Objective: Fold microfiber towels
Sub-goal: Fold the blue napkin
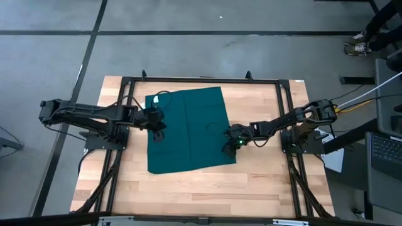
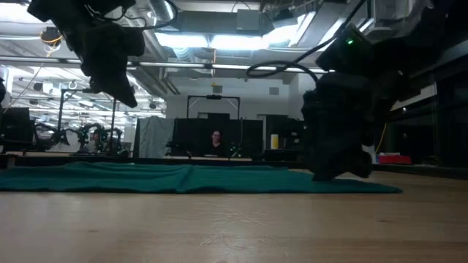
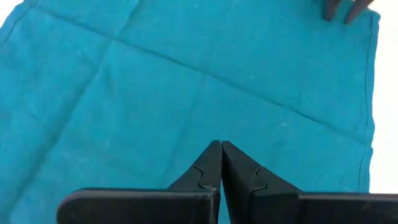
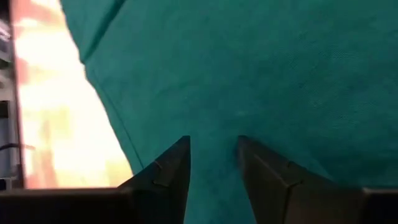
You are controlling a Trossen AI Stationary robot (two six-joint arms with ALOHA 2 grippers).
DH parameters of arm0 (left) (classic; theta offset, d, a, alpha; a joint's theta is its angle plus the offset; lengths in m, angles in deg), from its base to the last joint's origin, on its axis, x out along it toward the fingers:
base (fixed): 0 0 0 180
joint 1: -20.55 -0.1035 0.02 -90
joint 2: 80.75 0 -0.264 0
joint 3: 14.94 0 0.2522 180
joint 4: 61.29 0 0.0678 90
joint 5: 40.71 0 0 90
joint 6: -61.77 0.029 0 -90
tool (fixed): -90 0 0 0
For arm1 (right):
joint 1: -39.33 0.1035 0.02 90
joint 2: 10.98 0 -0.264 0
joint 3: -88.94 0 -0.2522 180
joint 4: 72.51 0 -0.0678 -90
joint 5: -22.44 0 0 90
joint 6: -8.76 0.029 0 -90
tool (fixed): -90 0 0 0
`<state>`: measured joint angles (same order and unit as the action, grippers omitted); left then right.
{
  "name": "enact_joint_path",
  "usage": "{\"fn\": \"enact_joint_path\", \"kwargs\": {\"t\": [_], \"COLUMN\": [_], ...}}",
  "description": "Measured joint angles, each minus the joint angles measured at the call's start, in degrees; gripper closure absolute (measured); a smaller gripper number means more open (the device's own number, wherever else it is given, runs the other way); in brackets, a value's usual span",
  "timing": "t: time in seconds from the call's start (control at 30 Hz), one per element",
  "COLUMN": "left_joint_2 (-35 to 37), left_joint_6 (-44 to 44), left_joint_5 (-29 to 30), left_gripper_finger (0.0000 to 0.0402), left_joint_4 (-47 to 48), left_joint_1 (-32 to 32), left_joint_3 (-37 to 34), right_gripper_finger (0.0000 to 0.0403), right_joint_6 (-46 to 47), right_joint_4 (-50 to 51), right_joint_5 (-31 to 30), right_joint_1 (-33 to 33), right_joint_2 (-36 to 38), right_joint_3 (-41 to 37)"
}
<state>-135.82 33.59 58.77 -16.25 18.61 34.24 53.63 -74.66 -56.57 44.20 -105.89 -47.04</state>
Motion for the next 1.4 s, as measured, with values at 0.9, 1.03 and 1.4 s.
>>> {"fn": "enact_joint_path", "kwargs": {"t": [0.9, 1.03, 1.4], "left_joint_2": [-7.7, -12.2, -25.2], "left_joint_6": [-10.8, -7.4, -19.1], "left_joint_5": [8.6, 5.2, 4.1], "left_gripper_finger": [0.0398, 0.0399, 0.0396], "left_joint_4": [-1.9, -5.6, -15.0], "left_joint_1": [6.9, 9.1, 27.8], "left_joint_3": [0.1, -0.4, -1.2], "right_gripper_finger": [0.0279, 0.029, 0.0261], "right_joint_6": [8.7, 8.7, 6.4], "right_joint_4": [-8.0, -10.9, -5.1], "right_joint_5": [-4.9, -3.9, -1.8], "right_joint_1": [11.4, 8.8, 11.5], "right_joint_2": [-16.1, -8.8, 3.6], "right_joint_3": [29.6, 19.2, 6.0]}}
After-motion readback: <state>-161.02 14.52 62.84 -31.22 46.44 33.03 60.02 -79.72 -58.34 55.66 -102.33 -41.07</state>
